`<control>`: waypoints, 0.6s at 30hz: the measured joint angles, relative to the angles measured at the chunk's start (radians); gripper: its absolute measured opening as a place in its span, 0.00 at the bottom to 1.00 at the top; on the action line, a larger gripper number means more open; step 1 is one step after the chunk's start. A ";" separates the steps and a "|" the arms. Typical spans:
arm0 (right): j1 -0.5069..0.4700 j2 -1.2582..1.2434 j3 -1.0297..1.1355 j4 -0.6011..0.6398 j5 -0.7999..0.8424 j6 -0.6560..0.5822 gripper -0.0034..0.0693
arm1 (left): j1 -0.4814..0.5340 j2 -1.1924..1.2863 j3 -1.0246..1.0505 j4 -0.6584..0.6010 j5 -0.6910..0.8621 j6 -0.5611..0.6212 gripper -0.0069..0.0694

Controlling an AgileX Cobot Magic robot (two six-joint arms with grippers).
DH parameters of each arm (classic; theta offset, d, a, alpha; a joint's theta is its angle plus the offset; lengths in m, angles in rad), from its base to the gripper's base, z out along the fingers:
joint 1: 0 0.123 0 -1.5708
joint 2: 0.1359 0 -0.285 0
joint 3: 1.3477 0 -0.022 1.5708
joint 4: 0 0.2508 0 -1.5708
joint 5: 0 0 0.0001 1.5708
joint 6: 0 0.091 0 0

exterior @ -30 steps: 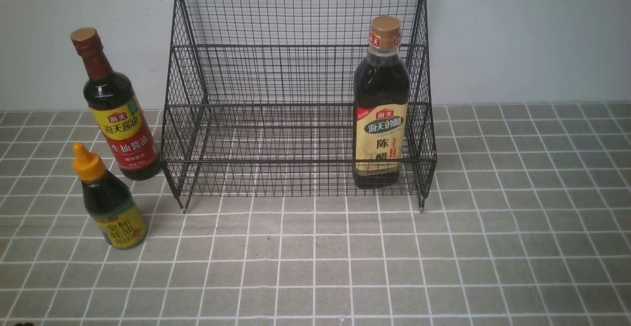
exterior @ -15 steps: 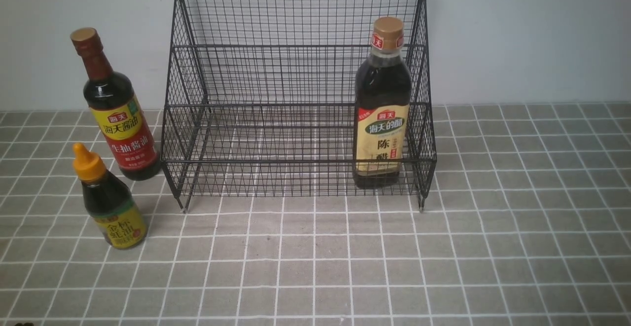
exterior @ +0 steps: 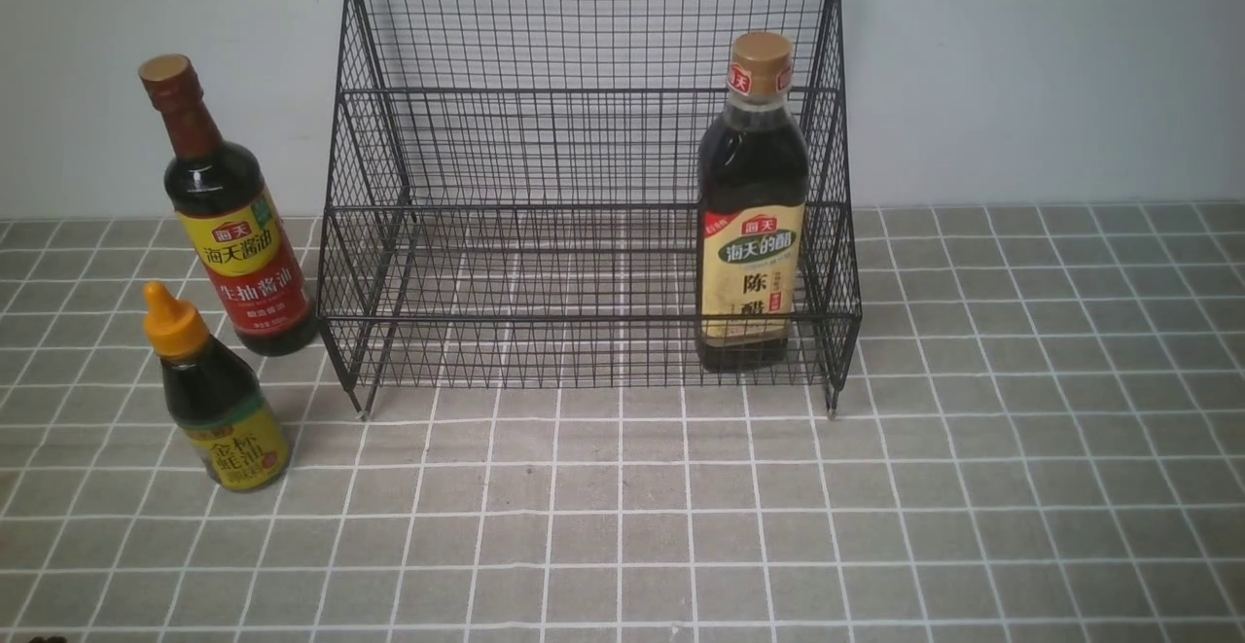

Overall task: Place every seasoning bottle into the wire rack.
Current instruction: Use the left arm to grab the condiment bottle closest to it

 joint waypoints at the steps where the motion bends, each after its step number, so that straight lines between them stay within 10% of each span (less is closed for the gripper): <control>1: 0.000 0.000 0.000 0.000 0.000 0.000 0.03 | 0.000 0.000 0.000 0.000 0.000 0.000 0.08; 18: 0.000 0.000 0.000 0.000 0.000 0.003 0.03 | 0.000 0.000 0.006 -0.010 -0.101 -0.030 0.08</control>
